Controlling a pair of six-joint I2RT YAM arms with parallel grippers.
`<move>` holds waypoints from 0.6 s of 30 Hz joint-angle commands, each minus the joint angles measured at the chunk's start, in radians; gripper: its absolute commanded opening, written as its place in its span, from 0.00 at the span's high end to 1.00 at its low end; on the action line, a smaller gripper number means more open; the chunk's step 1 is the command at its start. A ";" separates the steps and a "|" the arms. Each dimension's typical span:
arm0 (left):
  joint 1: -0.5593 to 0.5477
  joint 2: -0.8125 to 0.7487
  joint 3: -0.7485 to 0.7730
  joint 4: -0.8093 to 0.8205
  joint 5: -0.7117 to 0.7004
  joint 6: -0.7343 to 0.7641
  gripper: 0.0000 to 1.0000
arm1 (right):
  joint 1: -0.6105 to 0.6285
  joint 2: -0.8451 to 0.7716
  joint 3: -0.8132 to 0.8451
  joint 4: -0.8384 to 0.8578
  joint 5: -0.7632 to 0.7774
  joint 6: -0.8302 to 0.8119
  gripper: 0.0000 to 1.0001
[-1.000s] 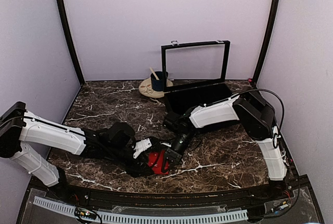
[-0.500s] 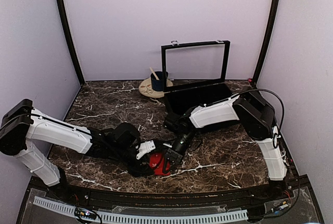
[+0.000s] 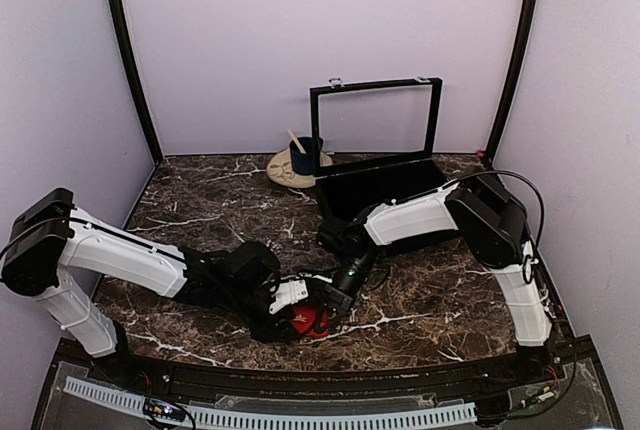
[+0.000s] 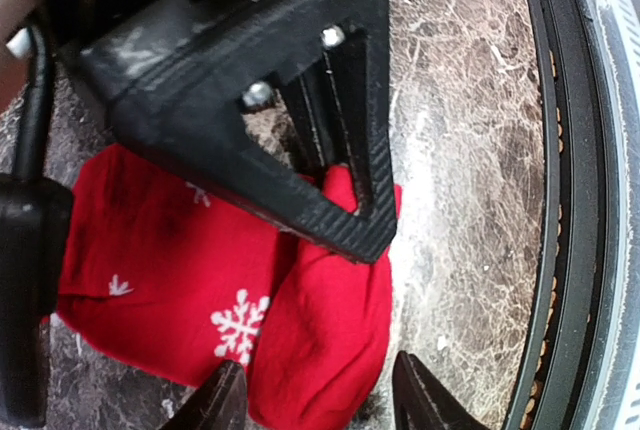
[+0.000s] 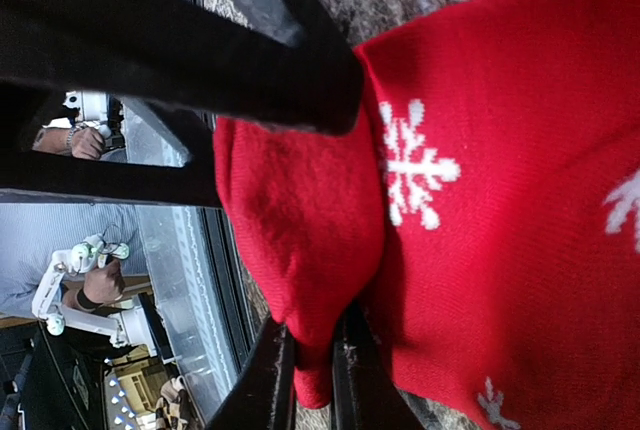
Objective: Roll the socks
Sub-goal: Roll the sock at the center of the board.
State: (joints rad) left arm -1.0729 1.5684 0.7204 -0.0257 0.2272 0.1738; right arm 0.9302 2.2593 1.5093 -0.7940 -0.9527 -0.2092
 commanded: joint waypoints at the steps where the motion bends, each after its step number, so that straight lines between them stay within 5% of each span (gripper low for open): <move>1: -0.010 0.016 0.030 -0.034 -0.002 0.037 0.48 | -0.008 0.053 0.007 -0.053 0.070 -0.018 1.00; 18: -0.012 0.044 0.050 -0.048 -0.011 0.076 0.70 | -0.019 0.077 0.040 -0.072 0.063 -0.022 1.00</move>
State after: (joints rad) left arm -1.0782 1.6119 0.7502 -0.0521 0.2131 0.2317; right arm 0.9241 2.2871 1.5448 -0.8417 -0.9726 -0.2237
